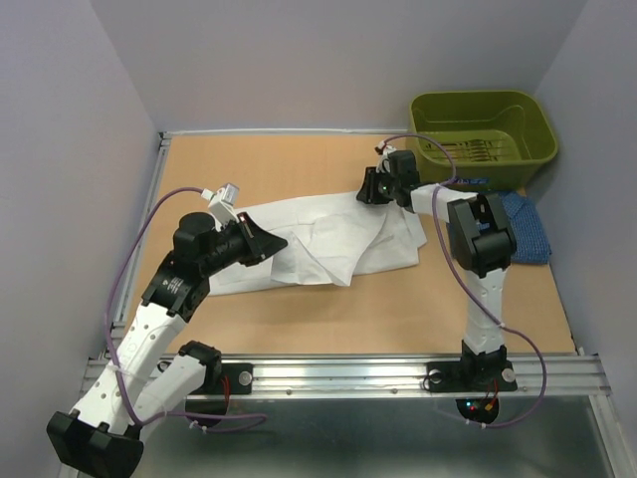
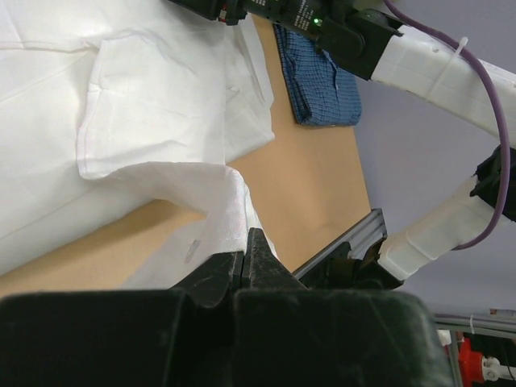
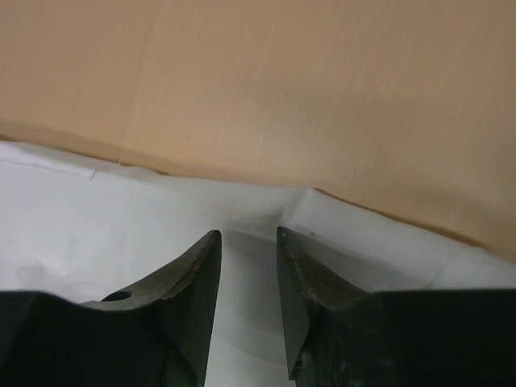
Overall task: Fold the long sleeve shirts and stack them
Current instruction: Fold the shirt
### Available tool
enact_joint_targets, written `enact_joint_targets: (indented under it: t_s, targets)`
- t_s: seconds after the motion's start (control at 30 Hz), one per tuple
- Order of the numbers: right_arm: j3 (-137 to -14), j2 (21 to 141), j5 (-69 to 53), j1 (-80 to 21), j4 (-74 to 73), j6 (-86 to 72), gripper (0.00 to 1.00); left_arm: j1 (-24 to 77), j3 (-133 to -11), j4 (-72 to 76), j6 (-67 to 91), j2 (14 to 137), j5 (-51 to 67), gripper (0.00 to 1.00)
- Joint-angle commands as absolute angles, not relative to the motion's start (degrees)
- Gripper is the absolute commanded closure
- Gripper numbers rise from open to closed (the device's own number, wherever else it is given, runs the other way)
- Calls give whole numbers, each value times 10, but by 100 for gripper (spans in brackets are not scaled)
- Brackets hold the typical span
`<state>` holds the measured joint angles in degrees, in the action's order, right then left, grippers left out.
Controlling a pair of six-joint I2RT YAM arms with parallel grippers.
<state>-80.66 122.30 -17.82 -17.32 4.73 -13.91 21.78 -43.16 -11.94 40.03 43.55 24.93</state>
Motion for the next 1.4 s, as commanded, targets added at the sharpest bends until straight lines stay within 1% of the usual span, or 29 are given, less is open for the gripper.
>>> enact_joint_targets:
  t_s: [0.0,0.3,0.47,0.67,0.7,0.8,0.83,0.93,1.03,1.13,1.17,1.3,1.37]
  targets:
    - [-870,1254,-147,-177,83,-136,61,221,-434,-91,389,432,262,100]
    - [-903,1295,-124,-177,82,-145,60,221,-418,-101,403,416,250,100]
    - [-895,1262,-149,-177,81,-139,57,221,-426,-103,405,417,255,100]
    - [-831,1144,-184,-176,82,-122,46,221,-432,-105,413,413,256,100]
    - [-819,1107,-190,-177,81,-120,43,221,-433,-110,420,415,247,100]
    - [-761,1053,-207,-179,81,-113,37,221,-446,-138,431,438,184,99]
    - [-734,1020,-211,-181,80,-110,36,220,-456,-148,450,448,128,100]
    - [-693,971,-216,-189,77,-108,33,213,-466,-180,513,483,27,100]
    - [-628,900,-213,-199,70,-112,30,179,-475,-172,576,527,-11,100]
    - [-592,864,-204,-207,67,-114,29,142,-487,-154,609,583,-3,100]
    - [-569,841,-201,-207,65,-117,28,114,-488,-140,623,611,-4,100]
    - [-532,799,-196,-209,56,-118,27,42,-491,-117,660,670,36,100]
    - [-512,787,-198,-209,51,-118,27,23,-495,-105,682,688,60,98]
